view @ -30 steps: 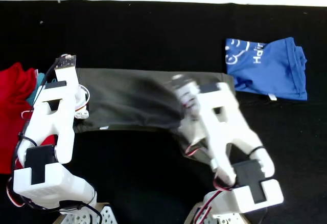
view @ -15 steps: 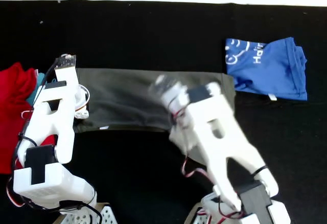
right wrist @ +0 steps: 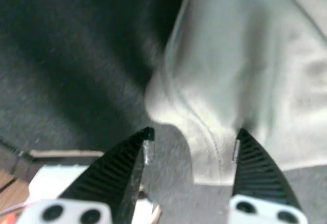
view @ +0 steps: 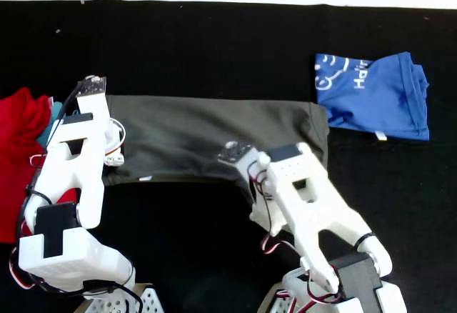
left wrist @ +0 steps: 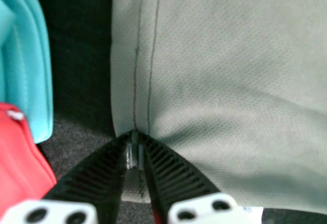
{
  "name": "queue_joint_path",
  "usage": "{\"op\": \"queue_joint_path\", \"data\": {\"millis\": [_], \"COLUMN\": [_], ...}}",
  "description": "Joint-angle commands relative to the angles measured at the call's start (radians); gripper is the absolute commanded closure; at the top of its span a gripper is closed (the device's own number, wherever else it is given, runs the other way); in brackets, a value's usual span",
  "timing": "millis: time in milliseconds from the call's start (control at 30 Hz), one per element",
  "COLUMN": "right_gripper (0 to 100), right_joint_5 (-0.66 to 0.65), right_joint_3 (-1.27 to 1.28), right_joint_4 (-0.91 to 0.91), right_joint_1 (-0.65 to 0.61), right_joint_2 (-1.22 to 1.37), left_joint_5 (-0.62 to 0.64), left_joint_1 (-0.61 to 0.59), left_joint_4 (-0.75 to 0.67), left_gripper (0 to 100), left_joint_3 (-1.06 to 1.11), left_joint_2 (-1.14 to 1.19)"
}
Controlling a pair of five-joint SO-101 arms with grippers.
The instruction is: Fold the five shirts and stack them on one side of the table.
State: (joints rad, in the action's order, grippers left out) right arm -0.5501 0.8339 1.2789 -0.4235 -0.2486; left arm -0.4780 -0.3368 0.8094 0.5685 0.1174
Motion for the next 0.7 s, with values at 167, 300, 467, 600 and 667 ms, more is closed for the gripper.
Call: {"op": "queue_joint_path", "data": {"millis": [167,300,467,600,667], "right_gripper": [74.9,75.8,97.9,99.5,99.2], "right_joint_5": [-0.012,-0.012,-0.012,-0.011,-0.011], "right_joint_3": [-0.007,-0.101,-0.202,-0.257,-0.292], "right_joint_4": [-0.151,-0.151,-0.114,-0.045,-0.001], "right_joint_1": [0.036,0.053,0.065,0.084,0.110], "right_joint_2": [0.209,0.349,0.447,0.460,0.443], "left_joint_5": [0.002,0.002,0.002,0.002,0.002], "left_joint_1": [-0.012,-0.012,-0.012,-0.012,-0.012], "left_joint_4": [-0.038,-0.038,-0.038,-0.038,-0.038], "left_gripper": [99,99,99,99,99], "left_joint_3": [0.004,0.004,0.004,0.004,0.004], "left_joint_2": [0.010,0.010,0.010,0.010,0.010]}}
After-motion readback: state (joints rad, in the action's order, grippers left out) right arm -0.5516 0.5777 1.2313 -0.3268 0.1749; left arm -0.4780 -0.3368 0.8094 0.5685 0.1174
